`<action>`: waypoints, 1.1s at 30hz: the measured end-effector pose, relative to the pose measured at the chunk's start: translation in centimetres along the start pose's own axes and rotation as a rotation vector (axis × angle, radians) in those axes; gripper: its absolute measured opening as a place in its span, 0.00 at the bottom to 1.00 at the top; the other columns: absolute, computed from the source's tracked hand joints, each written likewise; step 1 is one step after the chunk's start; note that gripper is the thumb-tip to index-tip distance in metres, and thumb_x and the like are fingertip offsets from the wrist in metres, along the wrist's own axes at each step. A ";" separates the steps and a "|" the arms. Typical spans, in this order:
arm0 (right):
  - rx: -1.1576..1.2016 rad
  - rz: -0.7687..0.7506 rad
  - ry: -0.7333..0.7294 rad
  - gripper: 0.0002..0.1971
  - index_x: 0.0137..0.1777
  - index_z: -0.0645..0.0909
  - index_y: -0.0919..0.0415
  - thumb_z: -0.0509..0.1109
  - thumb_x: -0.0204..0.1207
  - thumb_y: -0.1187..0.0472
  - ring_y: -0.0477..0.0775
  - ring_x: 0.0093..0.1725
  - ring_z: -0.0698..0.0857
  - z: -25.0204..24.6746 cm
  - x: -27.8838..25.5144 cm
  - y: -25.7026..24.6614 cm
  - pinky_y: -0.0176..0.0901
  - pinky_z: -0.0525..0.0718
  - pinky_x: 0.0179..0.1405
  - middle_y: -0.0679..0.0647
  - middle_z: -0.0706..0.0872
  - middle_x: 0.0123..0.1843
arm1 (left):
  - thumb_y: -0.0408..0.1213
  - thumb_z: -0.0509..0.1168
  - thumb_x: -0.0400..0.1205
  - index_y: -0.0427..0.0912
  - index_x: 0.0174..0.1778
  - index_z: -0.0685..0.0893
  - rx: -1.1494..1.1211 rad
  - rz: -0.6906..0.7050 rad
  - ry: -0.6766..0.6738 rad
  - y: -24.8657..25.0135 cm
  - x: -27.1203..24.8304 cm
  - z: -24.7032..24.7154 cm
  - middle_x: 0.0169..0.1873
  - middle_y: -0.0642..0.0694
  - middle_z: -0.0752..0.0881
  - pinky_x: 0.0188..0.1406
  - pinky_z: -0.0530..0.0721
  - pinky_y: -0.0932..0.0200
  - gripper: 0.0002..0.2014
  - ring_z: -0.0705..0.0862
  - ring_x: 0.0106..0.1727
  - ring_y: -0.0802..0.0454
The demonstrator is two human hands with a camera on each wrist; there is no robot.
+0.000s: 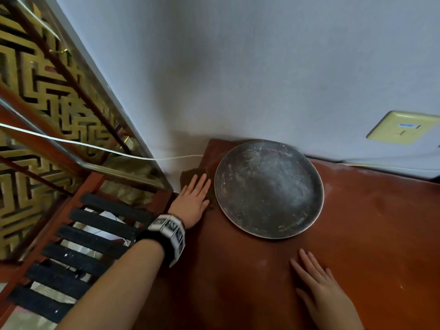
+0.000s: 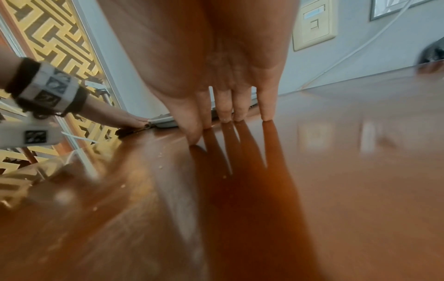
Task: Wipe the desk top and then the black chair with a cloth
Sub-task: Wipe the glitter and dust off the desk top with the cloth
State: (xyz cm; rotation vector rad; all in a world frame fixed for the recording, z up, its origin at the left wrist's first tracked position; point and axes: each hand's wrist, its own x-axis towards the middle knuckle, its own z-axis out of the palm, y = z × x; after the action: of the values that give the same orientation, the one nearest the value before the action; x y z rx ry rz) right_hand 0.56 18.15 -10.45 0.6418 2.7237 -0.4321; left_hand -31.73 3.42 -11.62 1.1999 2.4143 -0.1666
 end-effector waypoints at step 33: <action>0.210 0.582 0.146 0.34 0.83 0.46 0.46 0.58 0.82 0.64 0.54 0.83 0.39 0.7 -8.6 4.2 0.48 0.59 0.80 0.53 0.37 0.84 | 0.52 0.65 0.79 0.49 0.82 0.37 -0.197 0.165 -0.097 12.0 -20.5 6.4 0.76 0.55 0.29 0.77 0.33 0.58 0.47 0.30 0.79 0.59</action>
State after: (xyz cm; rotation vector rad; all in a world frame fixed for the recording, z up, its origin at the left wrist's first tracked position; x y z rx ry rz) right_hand 10.00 18.27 -8.86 1.5128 2.4684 -0.5355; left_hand -9.40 -5.97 -7.46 1.2614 2.1800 0.0604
